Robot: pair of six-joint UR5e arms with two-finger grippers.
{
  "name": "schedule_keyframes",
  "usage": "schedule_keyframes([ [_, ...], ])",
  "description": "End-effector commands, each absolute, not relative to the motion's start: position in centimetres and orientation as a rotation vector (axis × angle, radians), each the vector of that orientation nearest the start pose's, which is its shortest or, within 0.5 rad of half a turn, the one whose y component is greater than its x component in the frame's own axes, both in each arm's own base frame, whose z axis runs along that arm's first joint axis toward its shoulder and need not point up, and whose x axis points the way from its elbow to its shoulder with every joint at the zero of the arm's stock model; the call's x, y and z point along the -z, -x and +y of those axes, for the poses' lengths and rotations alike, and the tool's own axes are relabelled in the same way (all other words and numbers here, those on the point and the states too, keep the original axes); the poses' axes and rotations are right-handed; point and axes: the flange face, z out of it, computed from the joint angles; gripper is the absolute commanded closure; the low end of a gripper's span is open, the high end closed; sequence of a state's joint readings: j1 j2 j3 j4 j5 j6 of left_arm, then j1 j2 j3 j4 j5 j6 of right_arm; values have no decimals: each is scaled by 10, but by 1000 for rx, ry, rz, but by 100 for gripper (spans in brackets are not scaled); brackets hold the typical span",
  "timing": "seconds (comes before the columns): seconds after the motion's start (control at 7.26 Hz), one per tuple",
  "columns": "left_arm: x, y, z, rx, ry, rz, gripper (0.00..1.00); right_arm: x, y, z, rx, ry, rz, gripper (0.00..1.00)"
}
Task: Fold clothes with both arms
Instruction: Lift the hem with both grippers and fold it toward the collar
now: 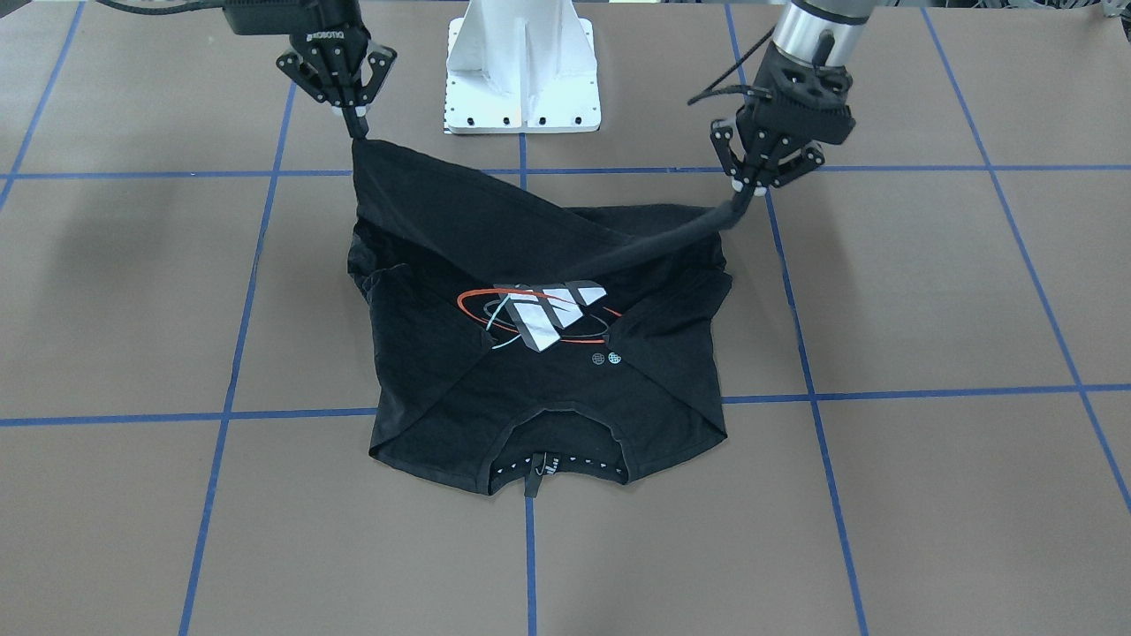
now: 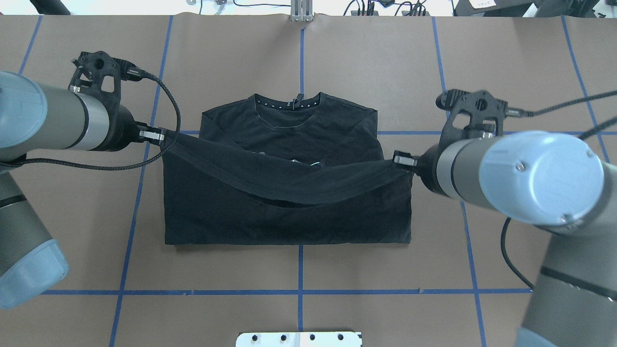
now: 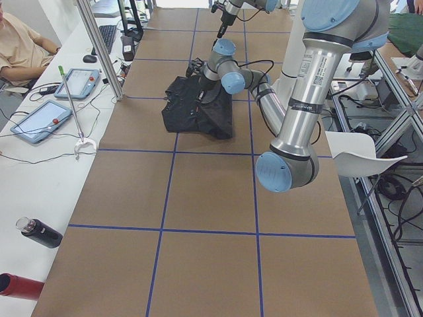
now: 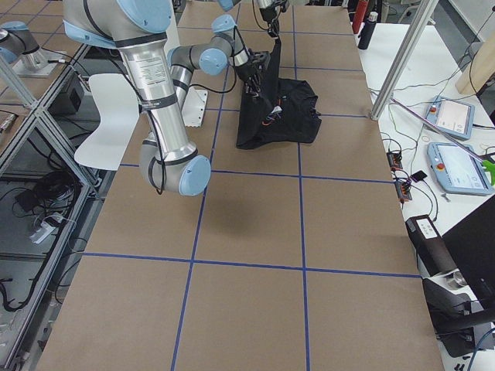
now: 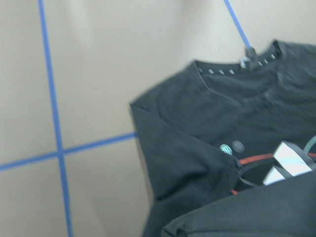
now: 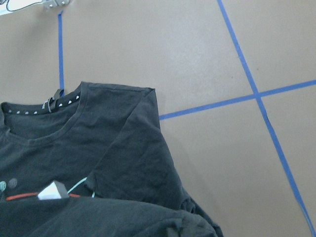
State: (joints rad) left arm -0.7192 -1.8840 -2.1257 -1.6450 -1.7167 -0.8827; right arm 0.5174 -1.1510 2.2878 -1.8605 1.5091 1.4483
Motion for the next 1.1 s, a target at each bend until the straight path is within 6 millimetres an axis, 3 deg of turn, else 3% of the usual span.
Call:
schedule_keyframes([
  [0.0,-251,-324,-476,13,-527,752,100,-204,354,-427,-452,-370,-736,100],
  [0.14,-264,-335,-493,28,-544,737,100,-222,368,-453,-466,-384,-730,100],
  [0.41,-294,-374,-534,38,-556,719,100,-238,393,-496,-488,-394,-709,100],
  [0.69,-316,-398,-559,48,-556,682,100,-256,397,-522,-504,-398,-679,100],
  [0.96,-344,-419,-576,45,-536,660,100,-265,424,-549,-506,-392,-656,100],
])
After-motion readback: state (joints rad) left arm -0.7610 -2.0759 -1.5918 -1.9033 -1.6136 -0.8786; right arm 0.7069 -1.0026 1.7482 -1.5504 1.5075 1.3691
